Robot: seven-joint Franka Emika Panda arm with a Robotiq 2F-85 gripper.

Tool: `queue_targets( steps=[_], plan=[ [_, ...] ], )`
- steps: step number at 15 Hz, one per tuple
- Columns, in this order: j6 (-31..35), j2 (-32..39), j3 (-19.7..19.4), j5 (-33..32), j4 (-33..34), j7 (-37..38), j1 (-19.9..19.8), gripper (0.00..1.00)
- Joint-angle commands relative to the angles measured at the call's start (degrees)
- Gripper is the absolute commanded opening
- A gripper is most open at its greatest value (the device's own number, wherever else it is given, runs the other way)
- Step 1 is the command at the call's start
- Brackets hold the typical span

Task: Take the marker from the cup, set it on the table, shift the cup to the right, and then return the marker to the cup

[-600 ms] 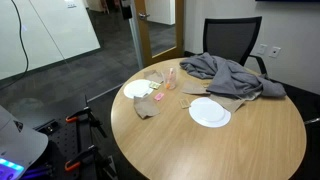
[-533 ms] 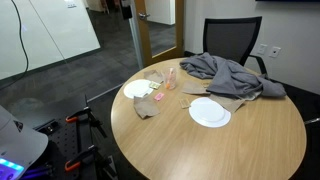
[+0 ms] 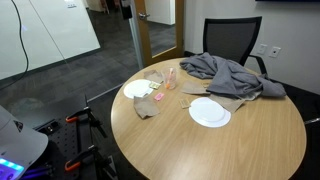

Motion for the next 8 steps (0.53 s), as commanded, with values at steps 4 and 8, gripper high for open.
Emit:
queue_targets(
  steps=[4,8],
  plan=[
    [3.29,2.69,3.68,-0.81,1.52,1.59,0.00,1.00],
    [9.68,4.80,7.31,-1.46,1.69,2.38,1.08,1.00]
  ],
)
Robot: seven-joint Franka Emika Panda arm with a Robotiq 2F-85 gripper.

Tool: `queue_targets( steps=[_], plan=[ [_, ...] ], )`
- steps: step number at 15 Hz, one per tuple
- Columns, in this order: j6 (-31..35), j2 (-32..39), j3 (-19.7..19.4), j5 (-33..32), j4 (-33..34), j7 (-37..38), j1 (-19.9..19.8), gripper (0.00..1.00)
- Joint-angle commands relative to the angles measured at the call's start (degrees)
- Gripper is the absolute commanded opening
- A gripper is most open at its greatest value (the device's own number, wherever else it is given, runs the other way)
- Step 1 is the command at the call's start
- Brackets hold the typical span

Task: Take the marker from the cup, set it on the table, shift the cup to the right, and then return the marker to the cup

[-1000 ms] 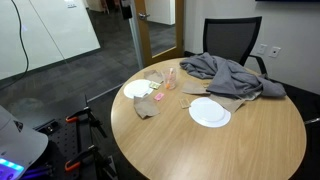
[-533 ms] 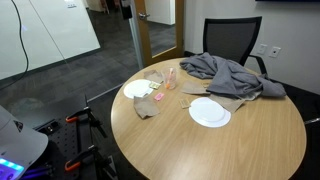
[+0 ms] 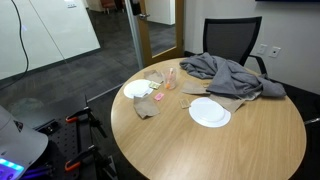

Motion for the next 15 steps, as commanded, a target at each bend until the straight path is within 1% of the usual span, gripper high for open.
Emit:
queue_targets(
  steps=[1,4,9,12,15],
  plan=[
    [5.50,3.02,2.96,-1.29,1.28,2.03,1.13,1.00],
    [11.69,5.71,4.91,-1.60,0.93,3.01,1.88,1.00],
    [20.00,12.61,7.48,-2.83,1.11,7.29,2.21,1.00],
    [25.34,16.94,9.02,-6.05,1.14,12.12,1.75,1.00],
    [29.60,21.35,9.71,-9.20,2.01,16.54,1.81,1.00]
  ],
)
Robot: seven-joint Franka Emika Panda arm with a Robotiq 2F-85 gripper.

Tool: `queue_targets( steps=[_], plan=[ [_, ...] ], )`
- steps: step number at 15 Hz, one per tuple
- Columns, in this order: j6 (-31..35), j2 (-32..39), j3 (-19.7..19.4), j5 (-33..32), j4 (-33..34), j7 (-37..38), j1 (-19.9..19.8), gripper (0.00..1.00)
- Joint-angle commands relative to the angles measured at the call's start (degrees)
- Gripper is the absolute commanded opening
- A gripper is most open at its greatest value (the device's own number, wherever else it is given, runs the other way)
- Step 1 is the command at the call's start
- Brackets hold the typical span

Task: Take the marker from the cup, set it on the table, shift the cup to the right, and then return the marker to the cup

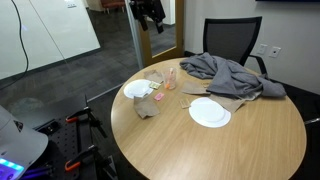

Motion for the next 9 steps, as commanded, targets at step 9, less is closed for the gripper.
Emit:
queue_targets(
  steps=[9],
  plan=[
    [4.58,16.59,1.67,-2.66,8.87,6.54,1.94,1.00]
  ],
)
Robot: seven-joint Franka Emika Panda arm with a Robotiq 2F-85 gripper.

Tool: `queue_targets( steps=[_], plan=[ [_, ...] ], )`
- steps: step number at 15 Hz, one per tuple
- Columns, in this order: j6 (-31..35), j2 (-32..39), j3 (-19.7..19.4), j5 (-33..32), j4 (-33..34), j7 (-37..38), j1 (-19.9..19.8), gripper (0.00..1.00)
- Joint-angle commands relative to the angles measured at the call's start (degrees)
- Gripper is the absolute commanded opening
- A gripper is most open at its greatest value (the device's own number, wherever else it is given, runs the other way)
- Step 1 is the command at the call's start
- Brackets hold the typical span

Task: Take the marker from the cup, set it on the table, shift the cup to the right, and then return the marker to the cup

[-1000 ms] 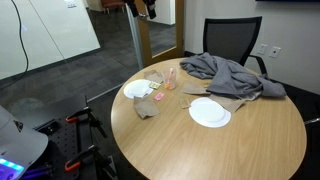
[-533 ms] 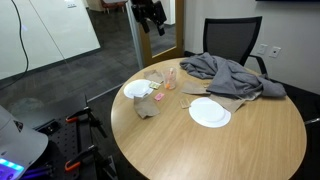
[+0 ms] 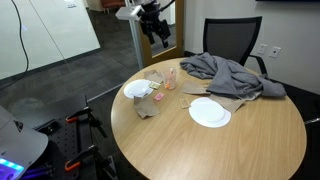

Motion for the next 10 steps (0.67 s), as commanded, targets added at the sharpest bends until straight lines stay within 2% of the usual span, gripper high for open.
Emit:
queue_targets(
  steps=[1,7,9,10],
  plan=[
    [0.31,5.41,0.63,2.43,4.44,-1.64,0.83,1.00],
    [0.10,13.36,1.26,3.57,10.05,-3.07,1.29,1.00],
    [-0.36,15.52,1.39,3.41,11.73,-3.00,1.47,0.87],
    [-0.50,16.60,1.45,3.40,12.58,-3.05,1.55,0.77]
  ],
)
